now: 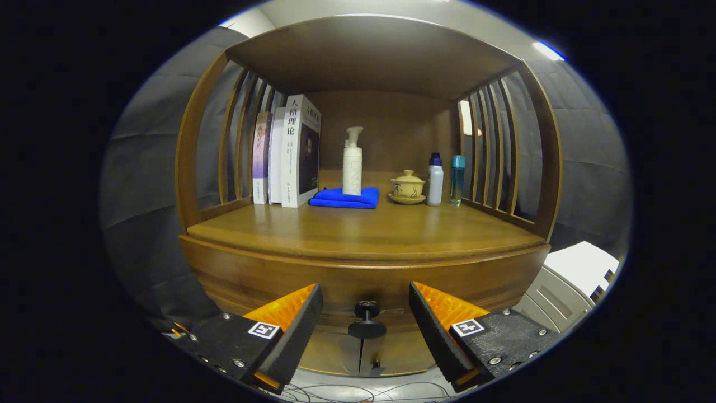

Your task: Pull open the drawer, take out the items inside it, and place them on the countertop above the cabinet.

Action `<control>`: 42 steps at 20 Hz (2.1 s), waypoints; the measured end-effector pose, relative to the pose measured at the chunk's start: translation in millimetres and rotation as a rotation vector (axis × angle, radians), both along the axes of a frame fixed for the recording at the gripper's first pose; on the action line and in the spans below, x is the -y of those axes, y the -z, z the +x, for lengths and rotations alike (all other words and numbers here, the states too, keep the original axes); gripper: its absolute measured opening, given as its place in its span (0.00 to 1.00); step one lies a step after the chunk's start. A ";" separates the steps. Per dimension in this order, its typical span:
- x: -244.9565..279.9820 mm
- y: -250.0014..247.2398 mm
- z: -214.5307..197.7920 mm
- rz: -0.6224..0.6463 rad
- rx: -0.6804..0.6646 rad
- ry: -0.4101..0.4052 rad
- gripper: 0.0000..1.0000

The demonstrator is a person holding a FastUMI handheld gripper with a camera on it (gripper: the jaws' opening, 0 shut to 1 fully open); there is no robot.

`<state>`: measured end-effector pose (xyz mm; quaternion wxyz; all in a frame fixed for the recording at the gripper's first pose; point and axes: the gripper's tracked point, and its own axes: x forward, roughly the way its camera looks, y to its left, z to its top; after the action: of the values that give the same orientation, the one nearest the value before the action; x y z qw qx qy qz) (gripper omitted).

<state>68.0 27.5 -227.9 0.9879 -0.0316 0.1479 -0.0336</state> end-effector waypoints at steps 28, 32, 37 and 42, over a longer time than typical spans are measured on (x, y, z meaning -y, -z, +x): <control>8.5 51.5 8.4 0.063 0.041 0.046 0.41; 8.1 53.4 9.5 0.096 0.063 0.052 0.32; 9.0 52.8 5.8 0.077 0.066 0.046 0.28; 7.9 51.5 -13.9 0.084 0.061 0.036 0.28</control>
<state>54.2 19.6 -279.3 0.9917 0.0135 0.1194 -0.0462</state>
